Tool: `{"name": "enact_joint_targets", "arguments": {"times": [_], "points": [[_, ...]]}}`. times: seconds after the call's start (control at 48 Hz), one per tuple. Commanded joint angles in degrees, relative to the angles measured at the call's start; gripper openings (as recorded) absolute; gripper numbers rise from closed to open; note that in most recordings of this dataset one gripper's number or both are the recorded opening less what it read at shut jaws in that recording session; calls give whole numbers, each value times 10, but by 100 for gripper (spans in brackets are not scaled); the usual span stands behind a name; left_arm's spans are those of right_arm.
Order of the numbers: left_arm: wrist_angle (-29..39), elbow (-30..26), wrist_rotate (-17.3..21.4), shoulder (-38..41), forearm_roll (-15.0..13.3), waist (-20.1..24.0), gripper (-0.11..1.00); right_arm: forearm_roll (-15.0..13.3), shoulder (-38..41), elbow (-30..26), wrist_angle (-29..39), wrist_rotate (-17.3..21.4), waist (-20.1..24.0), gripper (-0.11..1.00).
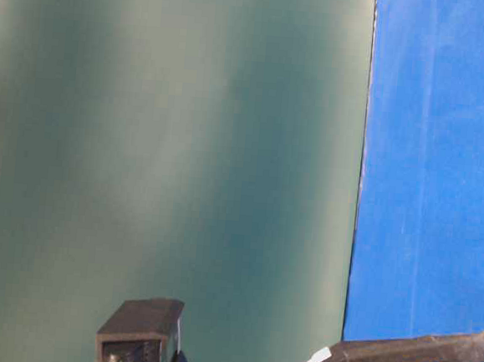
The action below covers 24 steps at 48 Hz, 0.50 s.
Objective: Fold the blue towel.
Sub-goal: 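Lower the folded edge onto the bottom edge and open both grippers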
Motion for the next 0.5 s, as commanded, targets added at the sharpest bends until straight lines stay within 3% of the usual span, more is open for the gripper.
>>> {"name": "enact_joint_targets", "arguments": {"times": [0.0, 0.479], "points": [[-4, -9, 1, 1, 1, 4, 64, -2, 5, 1, -6, 1, -6, 58], [-7, -26, -7, 75, 0, 16, 64, 6, 104, 21, -81, 4, -10, 58]]}}
